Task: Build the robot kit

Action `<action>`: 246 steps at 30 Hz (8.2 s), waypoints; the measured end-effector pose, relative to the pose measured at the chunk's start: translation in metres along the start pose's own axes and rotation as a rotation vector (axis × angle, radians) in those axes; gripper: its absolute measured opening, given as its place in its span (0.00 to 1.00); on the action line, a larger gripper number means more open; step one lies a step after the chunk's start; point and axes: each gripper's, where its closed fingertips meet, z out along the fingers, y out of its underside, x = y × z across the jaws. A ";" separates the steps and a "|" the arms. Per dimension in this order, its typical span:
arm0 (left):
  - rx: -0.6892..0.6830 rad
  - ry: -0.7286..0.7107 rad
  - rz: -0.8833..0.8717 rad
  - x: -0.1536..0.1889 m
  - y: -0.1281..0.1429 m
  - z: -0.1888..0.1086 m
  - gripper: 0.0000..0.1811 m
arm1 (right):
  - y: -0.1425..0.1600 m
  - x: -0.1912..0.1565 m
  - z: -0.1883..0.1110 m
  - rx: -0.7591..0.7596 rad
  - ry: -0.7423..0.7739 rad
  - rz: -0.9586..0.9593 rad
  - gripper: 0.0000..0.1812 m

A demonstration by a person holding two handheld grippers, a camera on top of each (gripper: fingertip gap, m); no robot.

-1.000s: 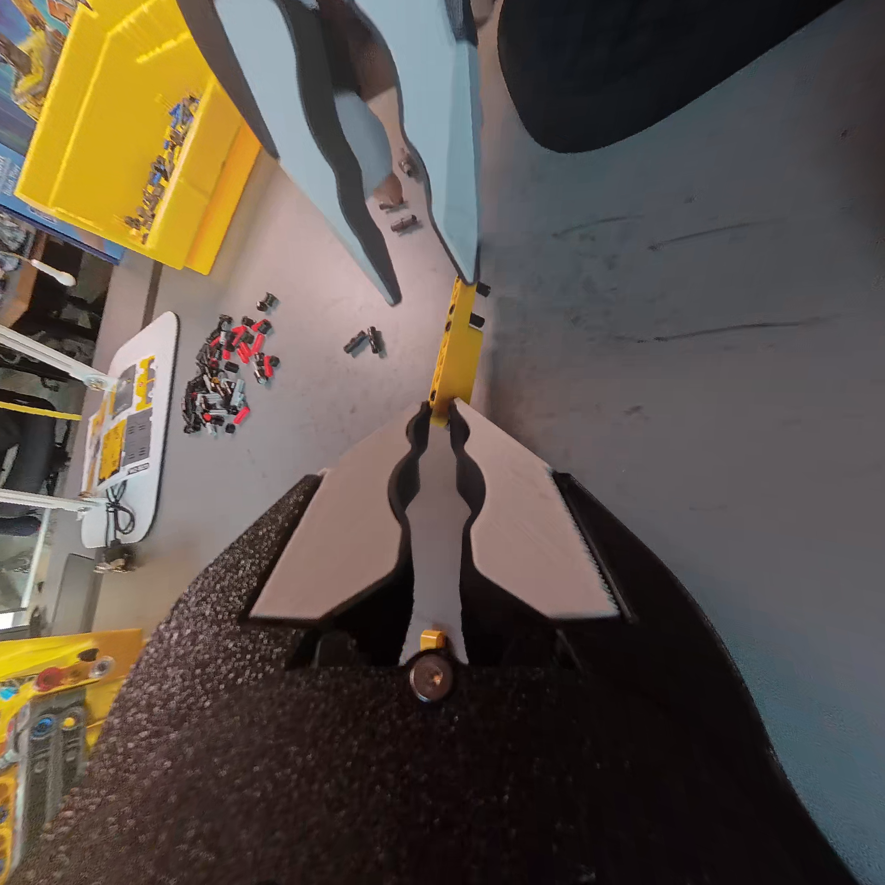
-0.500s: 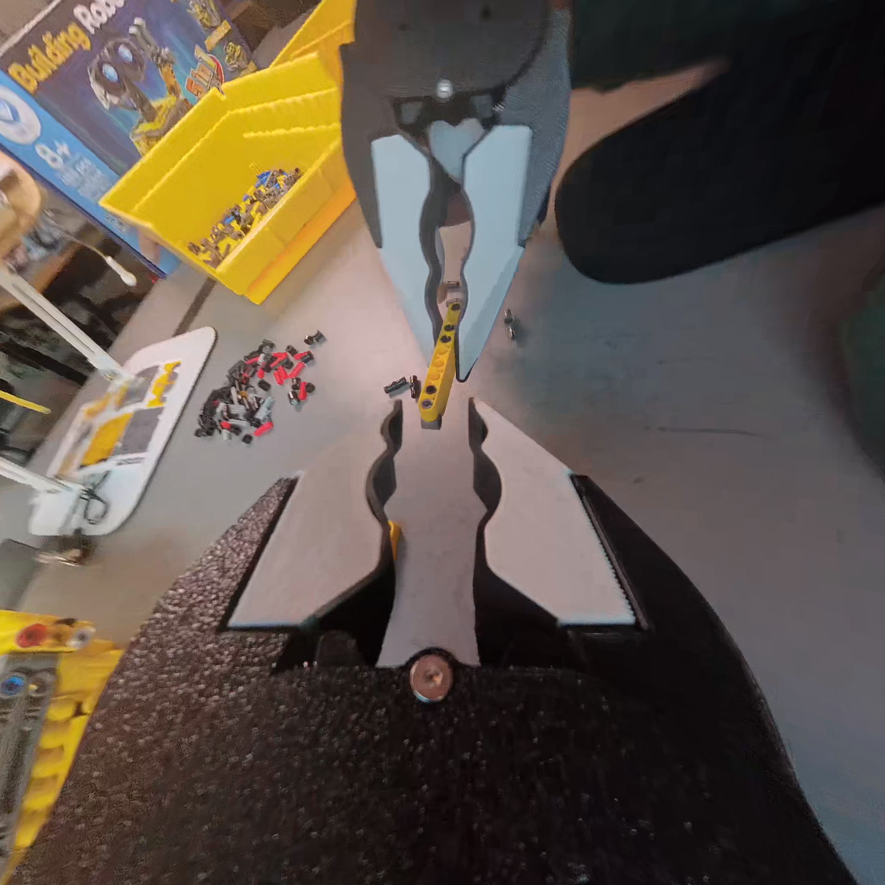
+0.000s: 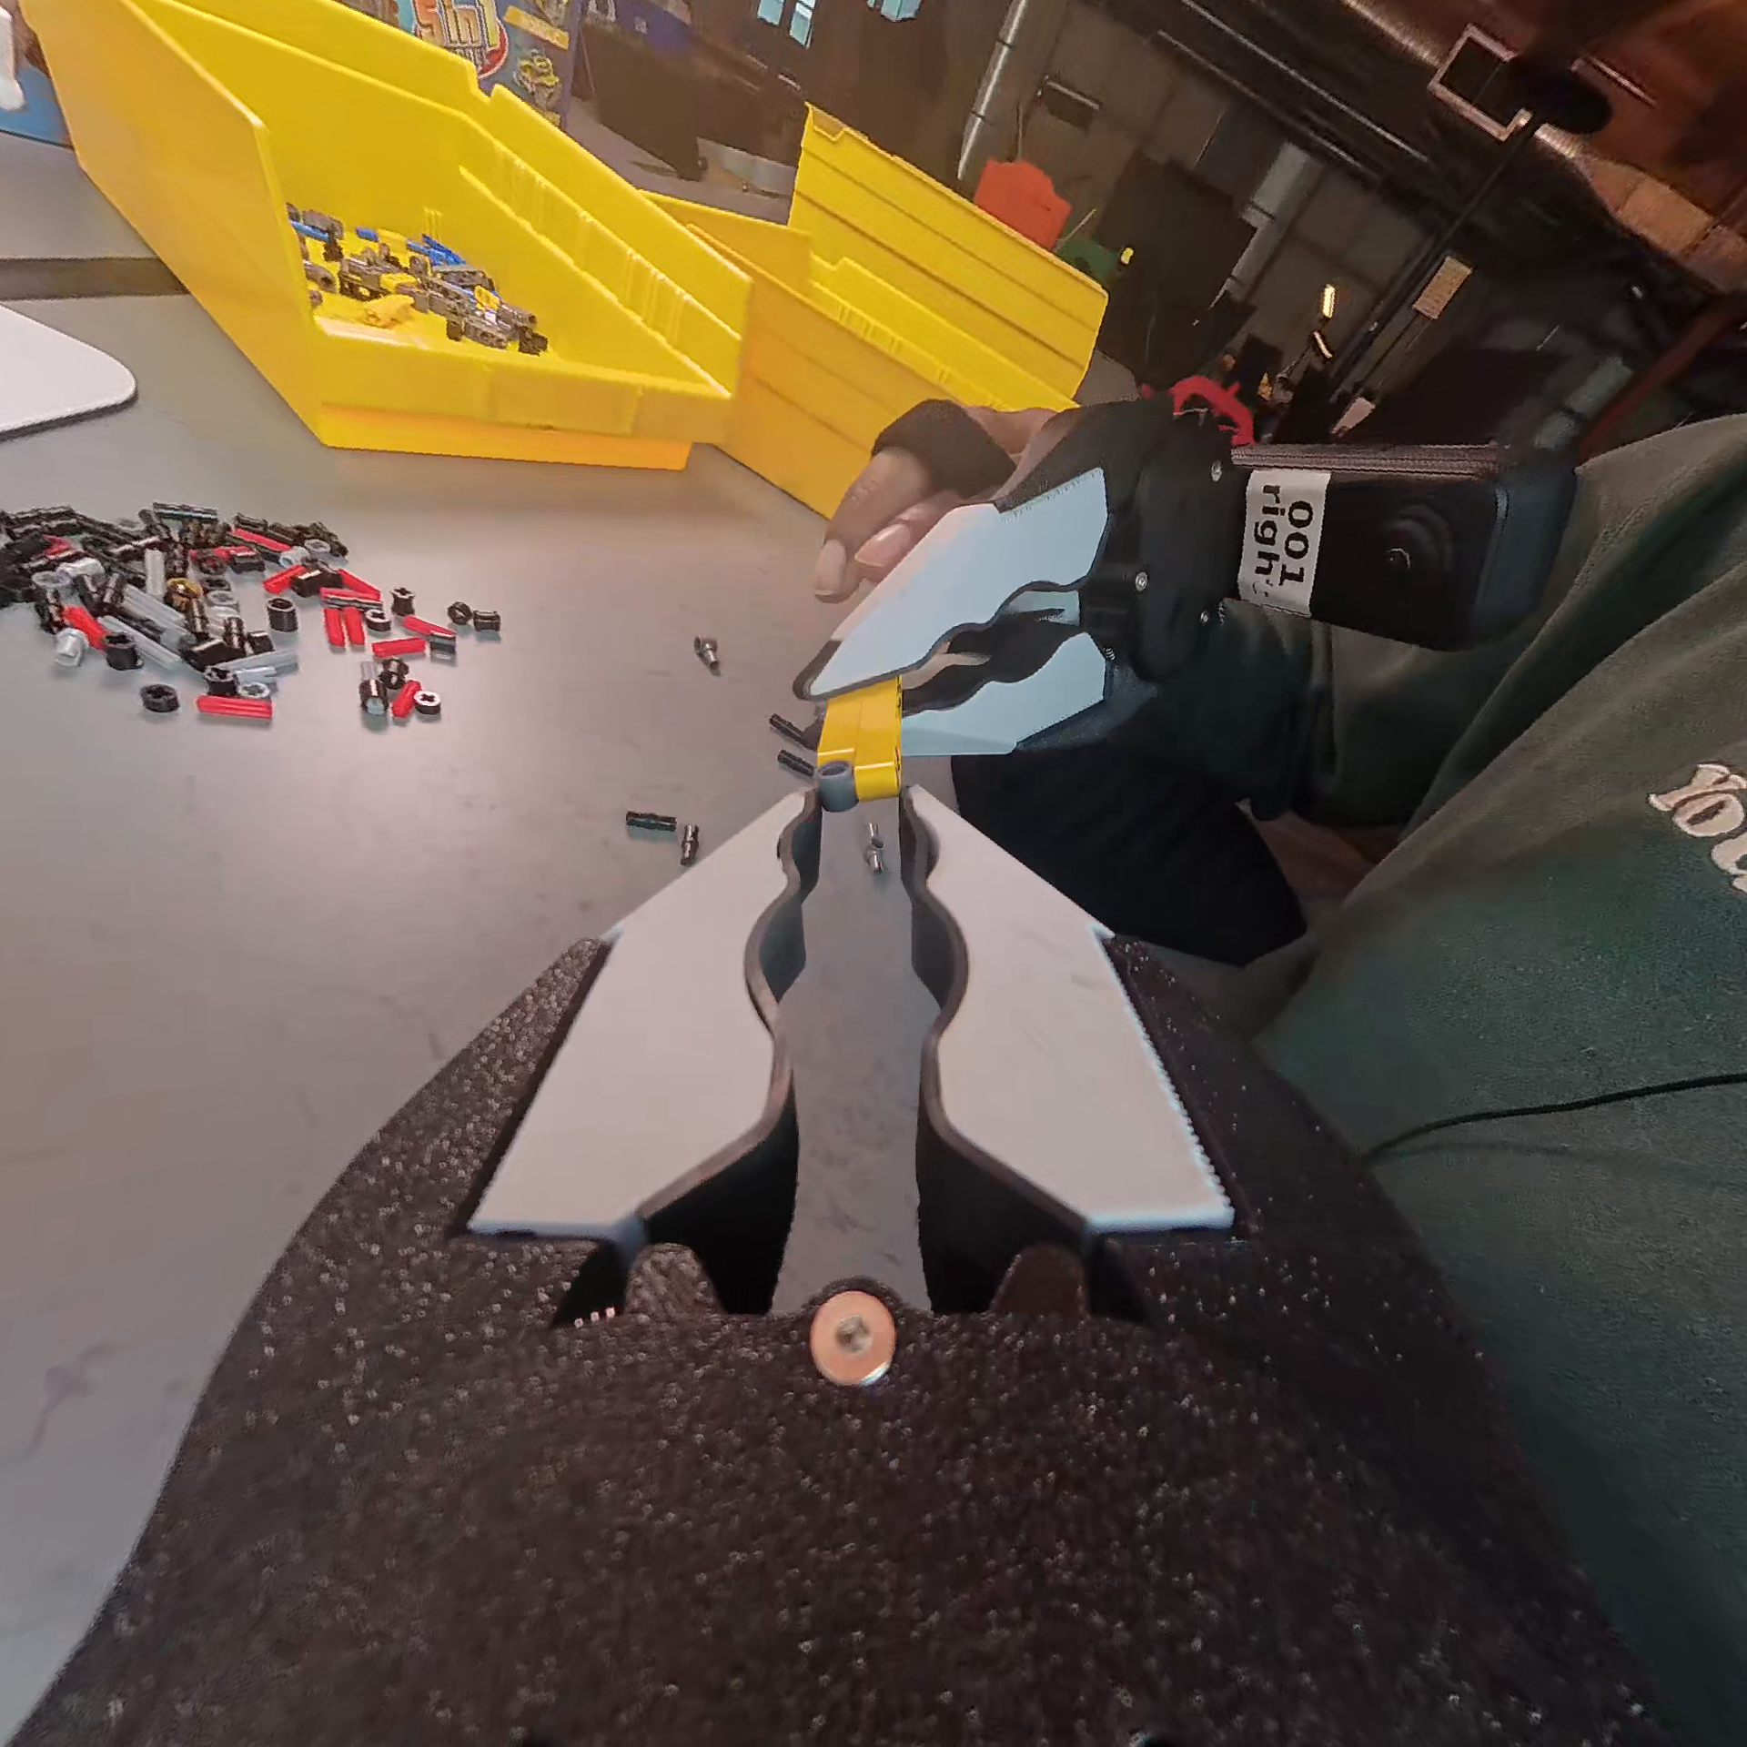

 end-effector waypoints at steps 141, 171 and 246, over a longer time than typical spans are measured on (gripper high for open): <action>-0.002 0.141 -0.015 0.029 0.005 0.003 0.02 | -0.041 -0.014 -0.014 0.123 -0.311 0.321 0.05; -0.097 -0.481 0.982 0.005 0.001 0.001 0.04 | -0.037 -0.005 -0.002 0.230 -0.637 1.253 0.04; -0.557 -0.051 0.282 -0.001 0.099 0.007 0.04 | -0.008 -0.078 0.003 -0.480 -0.852 0.549 0.03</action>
